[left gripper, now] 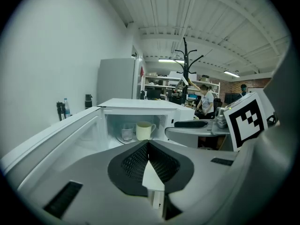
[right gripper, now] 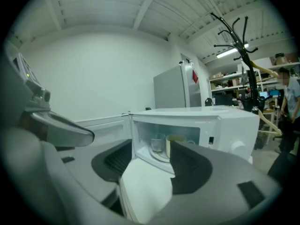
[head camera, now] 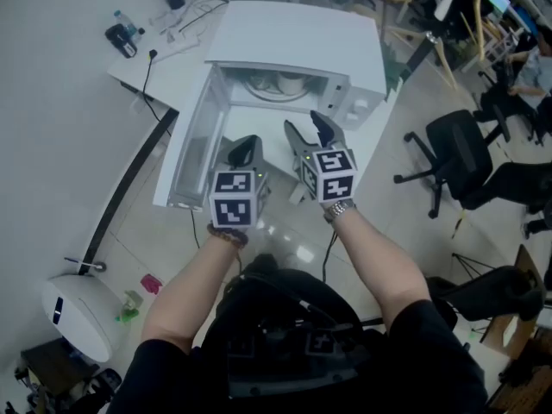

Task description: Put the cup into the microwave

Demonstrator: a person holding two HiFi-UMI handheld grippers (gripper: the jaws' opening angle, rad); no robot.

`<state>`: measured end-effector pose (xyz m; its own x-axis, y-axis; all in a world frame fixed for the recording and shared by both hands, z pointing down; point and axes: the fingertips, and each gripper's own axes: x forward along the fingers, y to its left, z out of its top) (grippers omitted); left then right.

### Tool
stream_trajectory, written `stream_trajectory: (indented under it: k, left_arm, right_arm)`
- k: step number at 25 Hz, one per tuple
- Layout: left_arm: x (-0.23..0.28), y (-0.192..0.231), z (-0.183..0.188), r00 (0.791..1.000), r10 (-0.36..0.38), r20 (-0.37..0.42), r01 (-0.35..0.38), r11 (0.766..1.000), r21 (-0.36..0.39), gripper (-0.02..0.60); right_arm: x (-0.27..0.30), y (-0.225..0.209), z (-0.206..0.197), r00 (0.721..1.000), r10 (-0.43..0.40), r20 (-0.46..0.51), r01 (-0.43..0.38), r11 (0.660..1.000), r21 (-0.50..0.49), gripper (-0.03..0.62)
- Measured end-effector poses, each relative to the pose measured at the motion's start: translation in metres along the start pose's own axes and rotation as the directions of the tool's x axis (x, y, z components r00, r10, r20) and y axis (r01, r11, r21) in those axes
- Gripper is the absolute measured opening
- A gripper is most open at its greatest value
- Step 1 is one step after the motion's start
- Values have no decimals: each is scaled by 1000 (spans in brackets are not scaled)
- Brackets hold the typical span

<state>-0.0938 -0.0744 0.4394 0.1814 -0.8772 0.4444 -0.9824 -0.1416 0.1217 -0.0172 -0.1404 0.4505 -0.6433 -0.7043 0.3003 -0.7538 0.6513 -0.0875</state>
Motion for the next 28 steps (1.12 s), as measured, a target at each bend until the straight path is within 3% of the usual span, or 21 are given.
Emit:
stream_trajectory:
  k: [12, 28]
  left_arm:
    - [-50, -29, -2, 996, 67, 54, -68, 998, 10, 2]
    - [-97, -29, 1, 995, -32, 95, 27, 998, 51, 2]
  right_arm:
    - [-73, 21, 6, 998, 57, 8, -56, 997, -46, 177]
    - [-118, 75, 16, 1000, 17, 11, -16, 998, -61, 115]
